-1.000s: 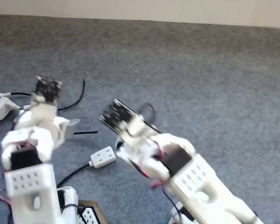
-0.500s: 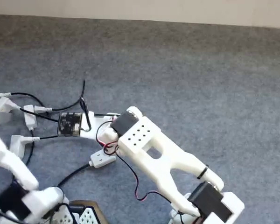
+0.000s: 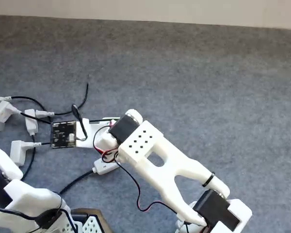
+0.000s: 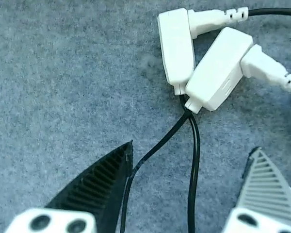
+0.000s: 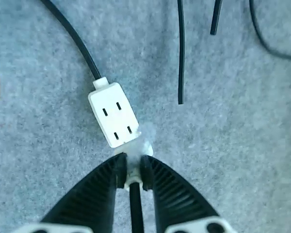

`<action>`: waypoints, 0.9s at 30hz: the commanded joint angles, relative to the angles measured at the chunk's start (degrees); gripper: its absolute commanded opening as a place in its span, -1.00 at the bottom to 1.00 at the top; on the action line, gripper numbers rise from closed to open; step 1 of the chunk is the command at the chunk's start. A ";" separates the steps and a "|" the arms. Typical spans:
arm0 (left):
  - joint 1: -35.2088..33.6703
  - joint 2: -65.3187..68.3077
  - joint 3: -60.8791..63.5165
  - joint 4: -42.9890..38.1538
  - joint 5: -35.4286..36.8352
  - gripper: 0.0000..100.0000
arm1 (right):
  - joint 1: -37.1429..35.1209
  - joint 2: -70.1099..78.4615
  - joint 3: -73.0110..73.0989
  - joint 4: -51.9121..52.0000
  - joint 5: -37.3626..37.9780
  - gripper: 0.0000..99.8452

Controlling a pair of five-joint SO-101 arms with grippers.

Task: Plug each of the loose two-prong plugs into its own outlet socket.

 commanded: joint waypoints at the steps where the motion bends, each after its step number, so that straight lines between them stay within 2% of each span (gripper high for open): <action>1: 0.75 -0.40 -2.15 -1.05 -0.35 -0.28 | -2.68 -0.31 -7.25 2.59 -0.97 -0.99; 11: 0.31 -0.31 -1.98 -0.97 -0.35 -0.28 | -3.65 -0.48 6.02 -4.00 -1.23 -0.99; 23: 0.40 -0.48 -0.40 -0.97 -0.44 -0.28 | -2.59 -0.31 7.16 -7.52 -1.14 -0.99; 27: 0.40 -0.66 -0.40 -1.05 -0.44 -0.28 | -2.42 -0.22 8.13 -7.25 1.05 -0.99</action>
